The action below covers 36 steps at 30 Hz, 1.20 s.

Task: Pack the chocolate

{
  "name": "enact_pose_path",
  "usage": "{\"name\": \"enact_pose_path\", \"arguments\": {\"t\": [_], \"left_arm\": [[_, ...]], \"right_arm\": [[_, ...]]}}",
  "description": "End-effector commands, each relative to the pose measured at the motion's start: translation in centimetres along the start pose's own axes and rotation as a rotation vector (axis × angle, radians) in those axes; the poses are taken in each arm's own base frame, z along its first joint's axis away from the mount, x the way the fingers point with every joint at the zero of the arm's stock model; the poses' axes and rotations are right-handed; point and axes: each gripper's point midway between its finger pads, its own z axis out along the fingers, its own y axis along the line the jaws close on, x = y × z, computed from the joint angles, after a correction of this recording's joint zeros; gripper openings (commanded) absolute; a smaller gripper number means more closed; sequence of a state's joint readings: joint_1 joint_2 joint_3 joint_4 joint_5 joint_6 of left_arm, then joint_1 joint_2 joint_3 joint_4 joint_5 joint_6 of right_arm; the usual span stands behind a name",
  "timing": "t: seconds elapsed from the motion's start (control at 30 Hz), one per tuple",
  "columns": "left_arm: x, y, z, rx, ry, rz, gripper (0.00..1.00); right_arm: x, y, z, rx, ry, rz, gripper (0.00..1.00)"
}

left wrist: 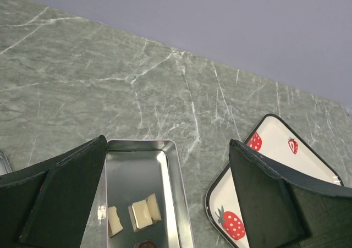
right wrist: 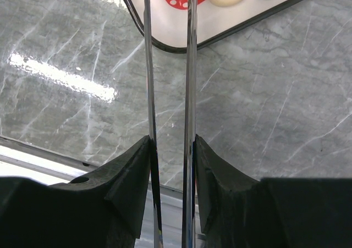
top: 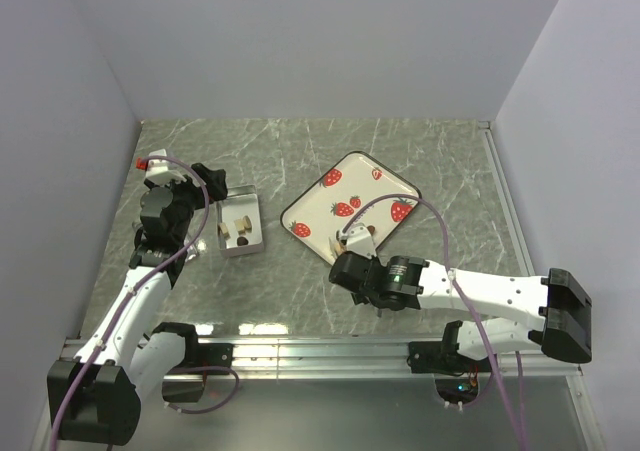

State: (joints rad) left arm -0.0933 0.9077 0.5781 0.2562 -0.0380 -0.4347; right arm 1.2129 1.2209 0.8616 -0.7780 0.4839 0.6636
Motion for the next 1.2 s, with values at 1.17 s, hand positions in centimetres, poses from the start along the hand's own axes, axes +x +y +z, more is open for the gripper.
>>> {"name": "enact_pose_path", "arguments": {"t": [1.17], "left_arm": [[-2.5,-1.5,0.0,0.045,-0.057,-0.001,1.0]], "right_arm": [[-7.4,0.7,-3.8,-0.049,-0.224,0.021,0.33]]}}
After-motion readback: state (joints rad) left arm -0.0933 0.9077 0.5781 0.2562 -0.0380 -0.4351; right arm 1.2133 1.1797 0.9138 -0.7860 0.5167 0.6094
